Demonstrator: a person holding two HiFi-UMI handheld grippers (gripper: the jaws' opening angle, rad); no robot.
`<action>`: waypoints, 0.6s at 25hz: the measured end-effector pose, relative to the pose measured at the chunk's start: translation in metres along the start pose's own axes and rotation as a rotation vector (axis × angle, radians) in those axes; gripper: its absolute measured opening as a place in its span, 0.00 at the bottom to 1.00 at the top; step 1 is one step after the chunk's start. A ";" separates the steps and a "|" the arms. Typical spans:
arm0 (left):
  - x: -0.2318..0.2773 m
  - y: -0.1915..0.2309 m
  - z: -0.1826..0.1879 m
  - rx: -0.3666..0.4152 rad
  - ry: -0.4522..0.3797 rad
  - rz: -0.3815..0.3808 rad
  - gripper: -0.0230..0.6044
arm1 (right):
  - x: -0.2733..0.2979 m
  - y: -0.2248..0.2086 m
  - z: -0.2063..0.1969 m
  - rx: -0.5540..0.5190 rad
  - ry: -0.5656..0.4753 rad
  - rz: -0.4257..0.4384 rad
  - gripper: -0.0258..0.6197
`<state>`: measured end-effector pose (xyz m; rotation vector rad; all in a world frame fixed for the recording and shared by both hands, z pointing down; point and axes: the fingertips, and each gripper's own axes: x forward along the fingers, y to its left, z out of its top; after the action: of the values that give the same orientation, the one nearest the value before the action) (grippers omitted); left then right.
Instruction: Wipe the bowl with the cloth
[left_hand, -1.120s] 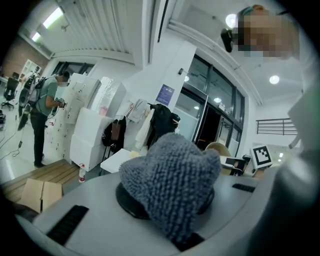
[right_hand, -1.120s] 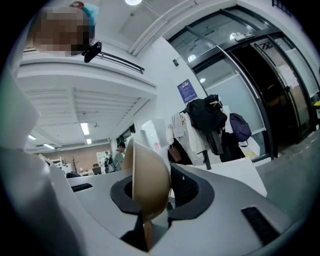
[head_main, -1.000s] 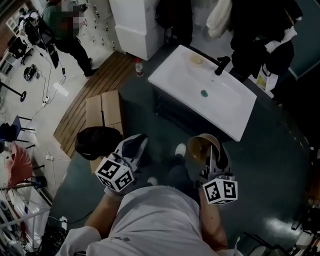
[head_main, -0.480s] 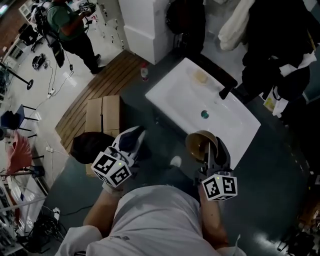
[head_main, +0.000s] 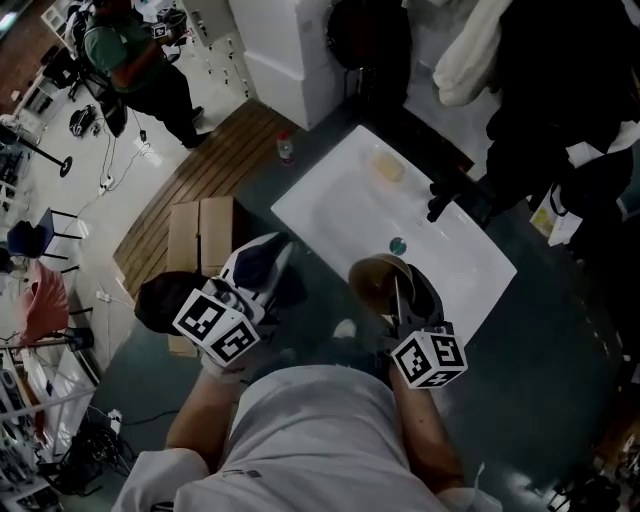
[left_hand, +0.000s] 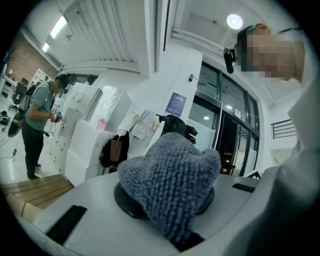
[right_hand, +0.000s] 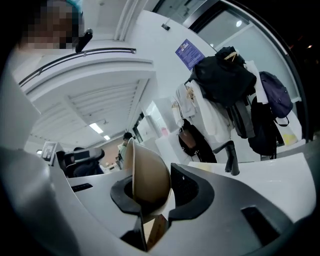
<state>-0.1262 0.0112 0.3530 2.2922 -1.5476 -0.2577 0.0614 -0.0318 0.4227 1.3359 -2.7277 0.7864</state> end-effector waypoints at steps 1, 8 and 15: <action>0.006 -0.004 0.004 -0.002 -0.004 -0.012 0.11 | 0.004 -0.002 -0.002 0.016 0.018 0.004 0.18; 0.035 -0.027 0.025 -0.097 -0.034 -0.151 0.11 | 0.037 -0.004 -0.024 0.145 0.136 0.010 0.18; 0.062 -0.031 0.038 -0.253 -0.056 -0.332 0.11 | 0.063 0.004 -0.050 0.273 0.224 -0.013 0.18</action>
<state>-0.0886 -0.0432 0.3090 2.3399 -1.0781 -0.5733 0.0075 -0.0544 0.4781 1.2151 -2.5041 1.2615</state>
